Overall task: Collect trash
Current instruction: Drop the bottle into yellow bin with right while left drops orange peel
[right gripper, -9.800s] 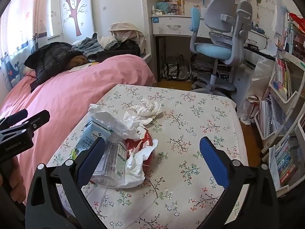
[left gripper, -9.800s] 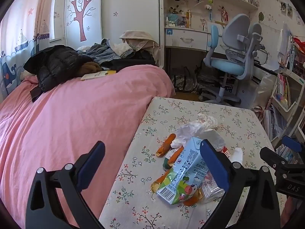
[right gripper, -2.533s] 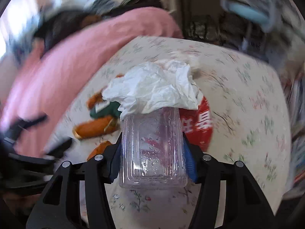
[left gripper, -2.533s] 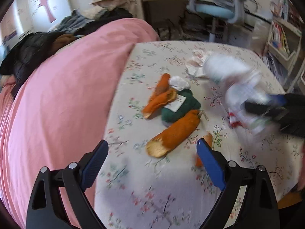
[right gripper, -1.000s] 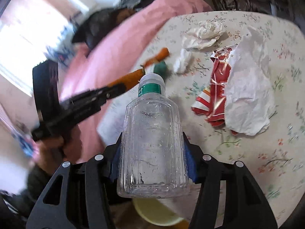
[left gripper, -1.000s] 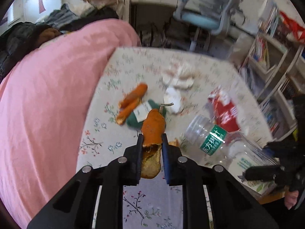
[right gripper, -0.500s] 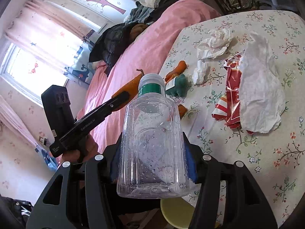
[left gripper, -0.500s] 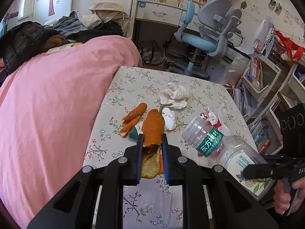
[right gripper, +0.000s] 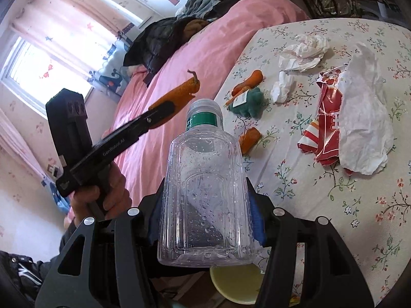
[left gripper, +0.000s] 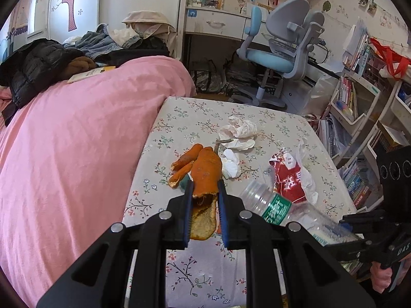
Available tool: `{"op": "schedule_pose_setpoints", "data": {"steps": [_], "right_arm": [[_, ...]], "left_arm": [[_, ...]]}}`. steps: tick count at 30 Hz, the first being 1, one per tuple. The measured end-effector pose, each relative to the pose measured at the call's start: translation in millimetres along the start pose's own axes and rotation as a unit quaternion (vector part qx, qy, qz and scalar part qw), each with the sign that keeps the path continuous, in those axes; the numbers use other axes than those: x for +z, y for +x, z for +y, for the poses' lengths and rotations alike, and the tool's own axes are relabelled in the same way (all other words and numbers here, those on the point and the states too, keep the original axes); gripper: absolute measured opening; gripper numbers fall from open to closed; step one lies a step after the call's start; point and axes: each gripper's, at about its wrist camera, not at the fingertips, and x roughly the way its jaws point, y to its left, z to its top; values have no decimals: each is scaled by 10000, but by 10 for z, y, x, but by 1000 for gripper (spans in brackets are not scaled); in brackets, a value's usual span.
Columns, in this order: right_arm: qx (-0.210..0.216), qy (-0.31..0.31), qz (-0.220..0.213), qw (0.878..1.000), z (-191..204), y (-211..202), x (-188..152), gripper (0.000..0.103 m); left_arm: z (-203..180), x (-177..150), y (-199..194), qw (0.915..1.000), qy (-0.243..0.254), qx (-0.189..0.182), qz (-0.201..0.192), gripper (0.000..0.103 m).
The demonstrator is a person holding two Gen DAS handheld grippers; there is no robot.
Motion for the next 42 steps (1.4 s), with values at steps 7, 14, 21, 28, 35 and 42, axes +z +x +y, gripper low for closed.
{"op": "schedule_pose_setpoints", "data": {"steps": [7,14,21,28,35,42], "right_arm": [[16,-586,685,9959,292,217,-343,53],[-330,-1031,1391,9843,537,613,-950,53],[-556,-747,1190,9885,453,576,-1072,63],[-1325,90,-412,9903,124,-52,-1009,77],[-1812,752,-1286,9721,-177,-425,-1039,77],[-2823,127,-1919,9399,19,-561,-1129,83]], "left_arm": [[30,-97,-110,10000,-82,24,18,18],[-92,-312,-249,10000,12,25,73,18],[-221,-558,-306,9996,120,31,268,18],[-453,-1040,-263,9953,303,37,918,18],[-771,-1831,-165,9763,516,-40,2101,20],[-758,-1765,-324,9855,423,210,1629,70]]}}
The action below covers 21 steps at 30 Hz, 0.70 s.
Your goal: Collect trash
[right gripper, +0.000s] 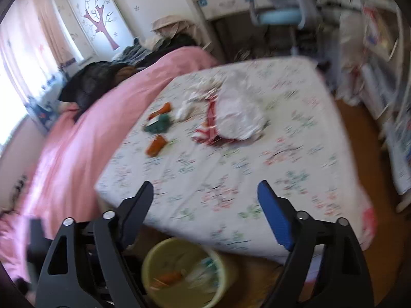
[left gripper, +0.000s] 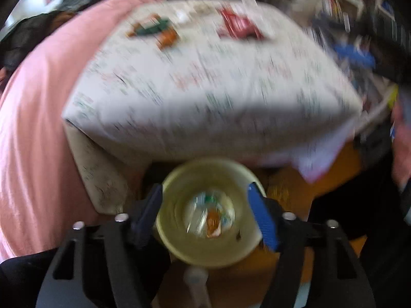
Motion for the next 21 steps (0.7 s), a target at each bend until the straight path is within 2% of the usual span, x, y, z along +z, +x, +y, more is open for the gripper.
{"op": "schedule_pose_setpoints", "data": {"steps": [3,6,9,10,13,21], "right_arm": [[-240,-121,-38,9996,39,75,-43,83],[-405,-305,-140,9986,109,143,-76,83],[-513,-357,-162,9979,147,202,-101,83],[-556,-379,-162,9976,168,236,-107,83],[-619,-411,-154,9971,212,286,-121,83],[-766,-522,-144,9956,273,396,-147,85]], "left_arm": [[150,57,-125,9983,-367,173,-428,78],[283,83,-264,9928,-733,411,-848,82],[323,83,-381,9877,-823,576,-1199,87],[323,85,-441,9848,-840,672,-1366,91],[359,97,-532,9765,-883,936,-1732,95],[501,116,-525,9724,-1223,925,-1757,95]]}}
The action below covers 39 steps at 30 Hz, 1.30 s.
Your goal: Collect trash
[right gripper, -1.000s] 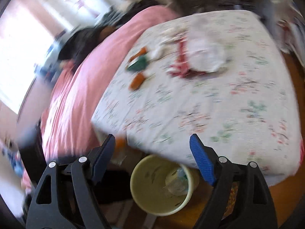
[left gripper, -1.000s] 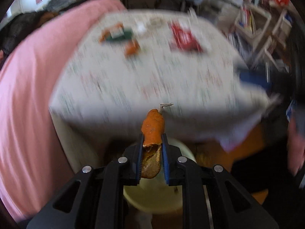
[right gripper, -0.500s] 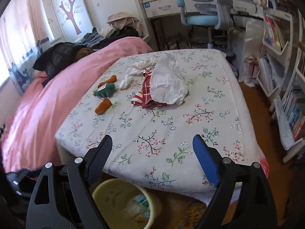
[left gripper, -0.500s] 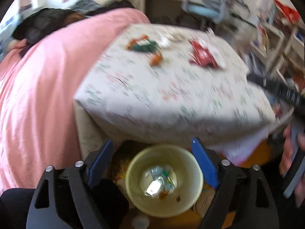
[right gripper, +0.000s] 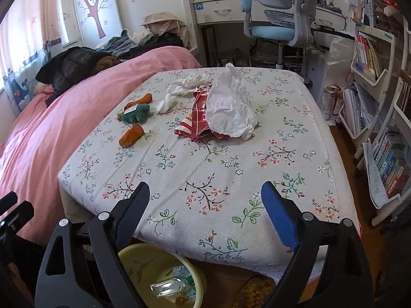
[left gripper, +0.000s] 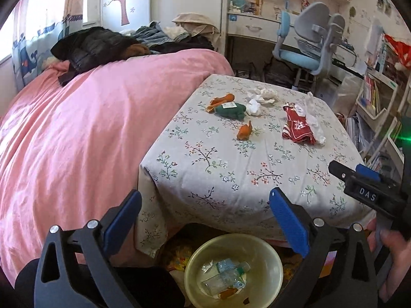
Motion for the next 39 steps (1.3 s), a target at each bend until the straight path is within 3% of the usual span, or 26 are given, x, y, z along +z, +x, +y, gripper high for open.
{"op": "schedule_pose_setpoints", "data": {"steps": [22,39], "right_arm": [[-40,-20,-14,10000,40,37,-21,87],[-85,17,-11,10000,25,75,-28,87]], "left_arm": [[23,10,18,10000,-48,46,8,95],[45,-7,83,9988,70,486,-74,95]]}}
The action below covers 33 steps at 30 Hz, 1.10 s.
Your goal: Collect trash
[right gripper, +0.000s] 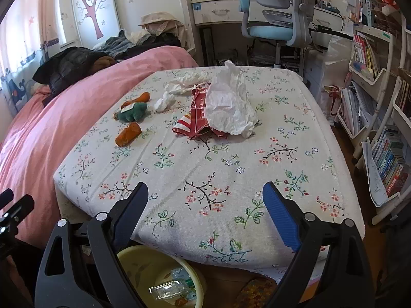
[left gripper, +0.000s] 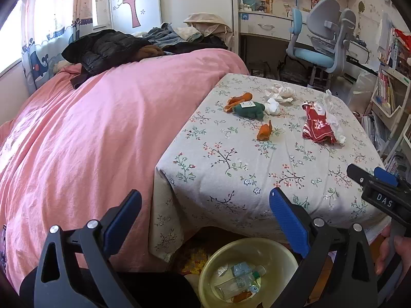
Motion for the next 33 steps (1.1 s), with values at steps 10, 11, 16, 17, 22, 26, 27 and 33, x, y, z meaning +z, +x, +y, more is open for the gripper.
{"op": "schedule_pose_setpoints", "data": {"steps": [10,11,16,17,22,26,27,33], "right_arm": [[-21,244,-126,9996,-131,-57,7,87],[-15,264,-133,9996,-139,-62,10,87],[-26,253,-176,9995,-134,-80,10,87],[-26,240,-183,9995,-125,-79,14,87],[83,346,-290,9989,-129,-119,39,87],[153,334,-428,9984,-146,-225,65,88],[167,341,-448,9983,-156,-246,72,88],[212,560,-499,9970,-259,-318,100,89]], "left_arm": [[-96,-5,20,9998,194,-5,-30,95],[-97,-4,27,9998,190,-7,-19,95],[-104,-9,45,9998,161,-68,35,95],[-107,-10,44,9998,161,-84,34,95],[-149,-41,83,9996,247,-82,90,95],[-215,-65,83,9993,372,-79,28,95],[-239,-66,78,9991,423,-92,2,95],[-257,-26,92,9991,390,-138,-92,95]]}}
